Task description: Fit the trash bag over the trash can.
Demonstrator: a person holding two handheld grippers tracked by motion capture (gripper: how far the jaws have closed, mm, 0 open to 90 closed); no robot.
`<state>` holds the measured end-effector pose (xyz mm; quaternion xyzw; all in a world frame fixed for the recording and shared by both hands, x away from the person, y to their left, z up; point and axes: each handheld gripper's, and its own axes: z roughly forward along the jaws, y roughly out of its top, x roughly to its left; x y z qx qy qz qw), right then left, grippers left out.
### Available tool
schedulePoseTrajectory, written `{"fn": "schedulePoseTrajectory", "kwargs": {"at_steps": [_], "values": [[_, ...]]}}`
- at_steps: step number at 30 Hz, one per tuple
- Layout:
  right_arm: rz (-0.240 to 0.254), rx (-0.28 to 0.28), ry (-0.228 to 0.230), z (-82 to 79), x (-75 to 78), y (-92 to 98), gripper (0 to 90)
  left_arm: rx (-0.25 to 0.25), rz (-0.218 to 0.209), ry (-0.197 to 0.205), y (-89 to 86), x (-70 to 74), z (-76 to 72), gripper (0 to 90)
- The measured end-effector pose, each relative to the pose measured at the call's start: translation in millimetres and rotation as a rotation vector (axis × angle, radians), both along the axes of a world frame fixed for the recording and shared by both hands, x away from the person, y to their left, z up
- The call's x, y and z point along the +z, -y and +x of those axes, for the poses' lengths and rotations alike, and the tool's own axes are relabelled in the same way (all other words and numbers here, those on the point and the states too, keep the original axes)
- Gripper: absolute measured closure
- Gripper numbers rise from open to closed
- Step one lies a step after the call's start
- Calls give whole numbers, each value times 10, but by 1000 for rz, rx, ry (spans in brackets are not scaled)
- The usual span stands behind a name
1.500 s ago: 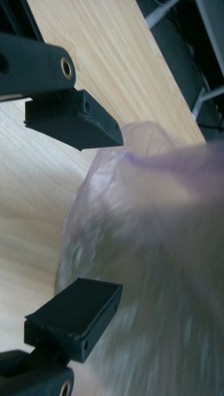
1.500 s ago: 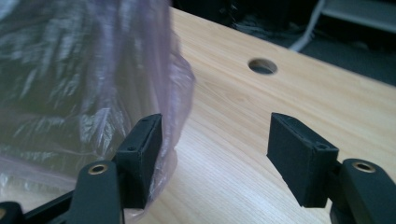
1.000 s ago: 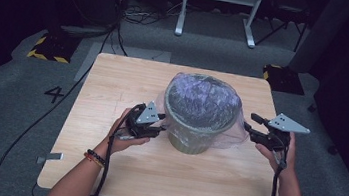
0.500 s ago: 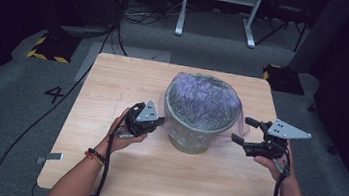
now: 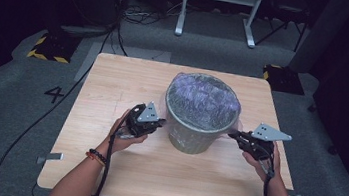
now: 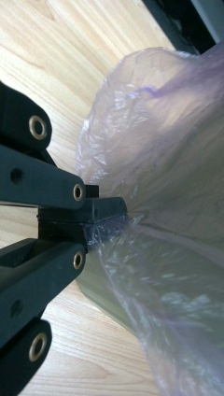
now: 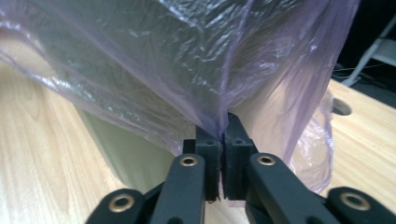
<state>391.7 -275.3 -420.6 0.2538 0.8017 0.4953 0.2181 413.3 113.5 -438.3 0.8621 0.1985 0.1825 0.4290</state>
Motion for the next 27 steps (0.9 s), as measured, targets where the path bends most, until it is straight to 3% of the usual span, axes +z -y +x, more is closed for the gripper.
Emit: {"fn": "schedulePoseTrajectory", "kwargs": {"at_steps": [8, 14, 18, 23, 27], "values": [[-19, 51, -44, 8, -113, -18, 888, -3, -11, -30, -3, -97, -10, 899], [-50, 110, -48, -46, -184, -75, 891, -35, 11, -20, -7, -133, -93, 899], [-111, 139, -49, -111, -226, -113, 892, -42, 28, -34, -33, -174, -104, 899], [-128, 141, -81, -67, -272, -78, 887, -32, 70, -54, -55, -241, -50, 898], [-168, 112, -138, 38, -368, -43, 869, -3, 65, -87, -83, -313, 19, 898]]}}
